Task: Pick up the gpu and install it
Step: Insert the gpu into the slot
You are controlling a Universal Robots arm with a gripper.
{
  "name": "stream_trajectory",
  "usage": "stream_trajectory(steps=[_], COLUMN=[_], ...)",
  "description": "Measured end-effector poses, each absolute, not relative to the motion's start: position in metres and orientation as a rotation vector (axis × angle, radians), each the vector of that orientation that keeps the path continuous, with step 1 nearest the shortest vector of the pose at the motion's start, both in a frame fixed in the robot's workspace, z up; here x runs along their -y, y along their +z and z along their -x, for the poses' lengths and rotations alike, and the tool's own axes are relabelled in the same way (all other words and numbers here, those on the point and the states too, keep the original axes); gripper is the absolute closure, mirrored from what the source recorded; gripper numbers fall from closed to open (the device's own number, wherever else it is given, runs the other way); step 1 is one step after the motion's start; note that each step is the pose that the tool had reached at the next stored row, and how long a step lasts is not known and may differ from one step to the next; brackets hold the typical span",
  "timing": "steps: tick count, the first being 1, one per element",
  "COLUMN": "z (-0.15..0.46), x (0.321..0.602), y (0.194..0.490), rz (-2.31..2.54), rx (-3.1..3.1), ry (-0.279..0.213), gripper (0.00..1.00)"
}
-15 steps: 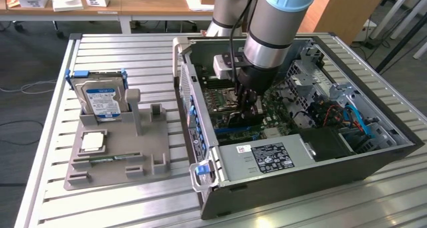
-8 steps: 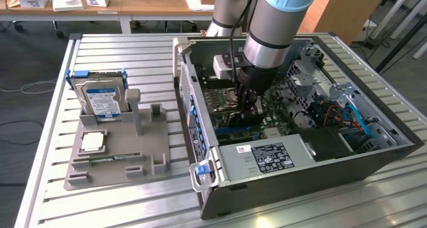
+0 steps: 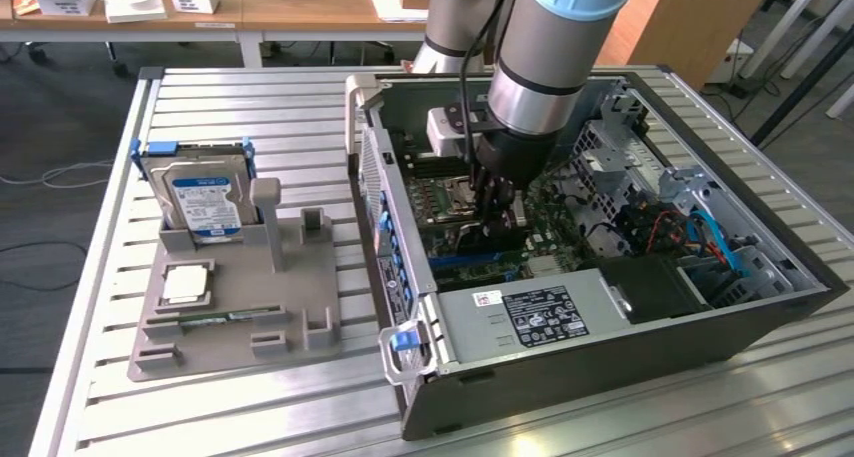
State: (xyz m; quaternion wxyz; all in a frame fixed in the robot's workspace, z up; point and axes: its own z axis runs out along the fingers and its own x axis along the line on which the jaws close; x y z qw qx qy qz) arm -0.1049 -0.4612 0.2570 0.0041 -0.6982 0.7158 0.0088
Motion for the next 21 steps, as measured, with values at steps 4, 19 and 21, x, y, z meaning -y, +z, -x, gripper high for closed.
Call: stream_trajectory(steps=[4, 19, 21], z=[0.1050, 0.1051, 0.1051], x=[0.4610, 0.4609, 0.4609], y=[0.2573, 0.2562, 0.2557], rz=[2.188, 2.188, 2.188], rx=[-2.243, -2.243, -2.243], ry=[0.027, 0.028, 0.028], gripper=[0.73, 0.73, 0.73])
